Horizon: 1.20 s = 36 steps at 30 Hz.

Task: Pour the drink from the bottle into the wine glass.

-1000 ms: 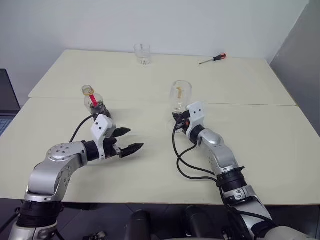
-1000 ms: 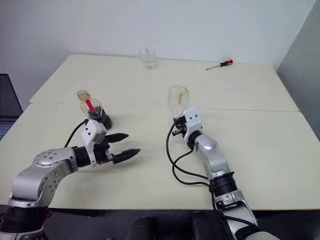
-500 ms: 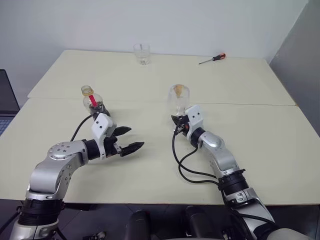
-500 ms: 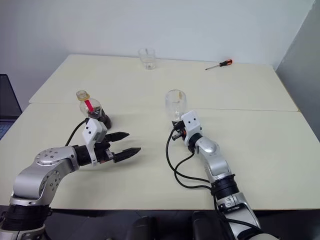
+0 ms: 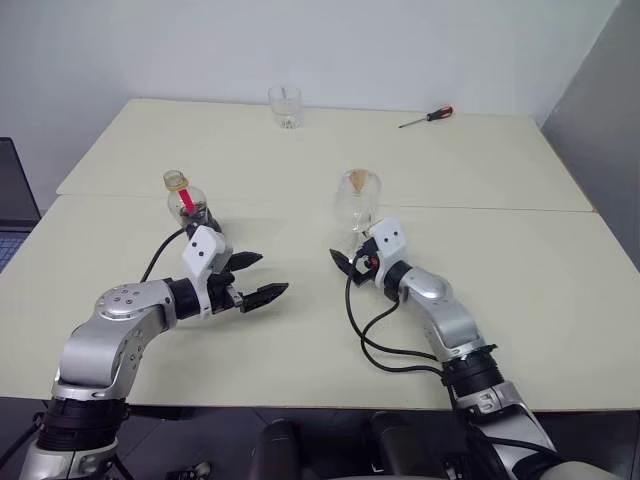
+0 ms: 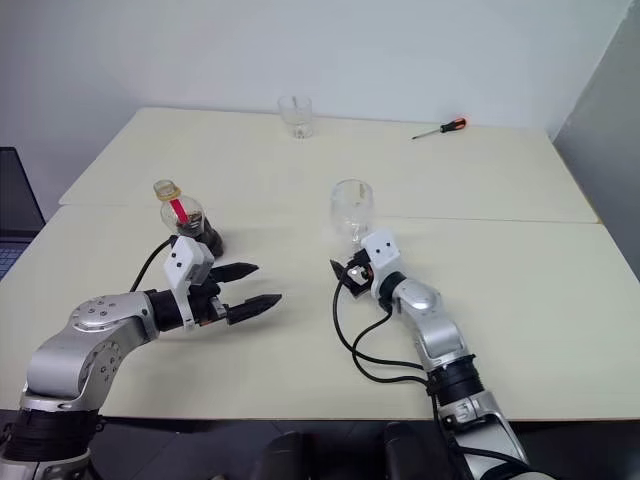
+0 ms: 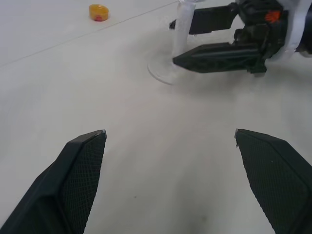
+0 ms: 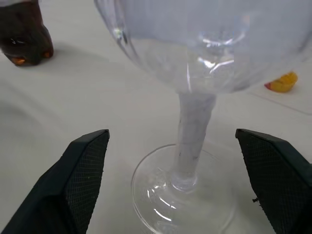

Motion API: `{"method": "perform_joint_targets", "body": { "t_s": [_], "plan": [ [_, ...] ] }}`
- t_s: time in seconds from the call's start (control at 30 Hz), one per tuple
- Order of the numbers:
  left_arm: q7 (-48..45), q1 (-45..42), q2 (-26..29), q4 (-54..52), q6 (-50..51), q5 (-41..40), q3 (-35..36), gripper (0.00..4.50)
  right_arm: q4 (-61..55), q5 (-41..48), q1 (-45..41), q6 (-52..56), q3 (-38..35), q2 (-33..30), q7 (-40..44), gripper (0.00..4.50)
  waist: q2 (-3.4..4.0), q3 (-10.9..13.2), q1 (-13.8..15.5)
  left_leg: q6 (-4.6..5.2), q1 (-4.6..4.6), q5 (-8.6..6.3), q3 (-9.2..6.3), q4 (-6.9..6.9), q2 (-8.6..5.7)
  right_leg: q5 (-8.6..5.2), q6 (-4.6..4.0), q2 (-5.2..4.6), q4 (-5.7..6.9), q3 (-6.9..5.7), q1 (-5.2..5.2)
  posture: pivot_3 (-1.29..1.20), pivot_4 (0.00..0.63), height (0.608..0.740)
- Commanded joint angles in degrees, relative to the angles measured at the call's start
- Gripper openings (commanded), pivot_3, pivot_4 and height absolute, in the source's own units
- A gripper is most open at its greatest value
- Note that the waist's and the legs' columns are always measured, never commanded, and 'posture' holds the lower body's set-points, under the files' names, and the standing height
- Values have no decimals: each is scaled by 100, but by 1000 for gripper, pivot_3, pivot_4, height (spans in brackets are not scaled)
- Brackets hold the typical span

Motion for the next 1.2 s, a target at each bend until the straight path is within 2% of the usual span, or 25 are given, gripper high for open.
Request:
{"method": "perform_joint_targets", "body": {
  "t_s": [0.03,0.23,0.4,0.5,0.73,0.97,1.2],
  "plan": [
    [293,258,-143,-20,-238,-17,410,4500,-983,282,358,550,-171,-499,403,4490,0,0,6,0,0,0,1,0,0,0,0,-1,-1,0,0,0,150,740],
    [1051,1633,-771,-596,-757,100,1159,4500,-2484,1260,836,1872,-1112,-2106,1322,4490,2,4,14,1,0,-1,8,-6,6,-4,7,-21,-4,10,-1,0,150,740],
    [1631,2059,-1166,-370,-1527,495,1427,4500,-2918,2218,371,2898,-2066,-3446,1985,4490,4,5,51,2,4,0,-2,-1,-1,-13,23,-21,-5,12,5,0,150,740],
    [1981,2098,-1405,-153,-1861,749,1399,4500,-3102,2961,-291,3372,-2375,-4037,2444,4490,9,8,50,2,8,0,1,-5,-4,-14,21,-16,-6,13,5,0,150,740],
    [2695,1646,-1730,234,-2229,1109,1392,4500,-3248,4132,-1602,3901,-2416,-4081,2477,4490,3,6,55,2,8,-1,2,-15,1,-17,10,-6,-7,14,2,0,150,740],
    [3216,678,-1800,579,-2040,1039,1472,4500,-3475,4467,-1711,4141,-2138,-4291,2399,4490,-3,3,144,3,0,0,3,-8,-1,-9,9,-12,-9,9,3,0,150,740],
    [3250,132,-1642,906,-2128,1328,1141,4500,-3491,4285,-1673,3912,-1909,-4486,2378,4490,-3,3,132,3,-4,-1,9,2,-5,-2,10,-11,-10,4,2,0,150,740]
  ]
}}
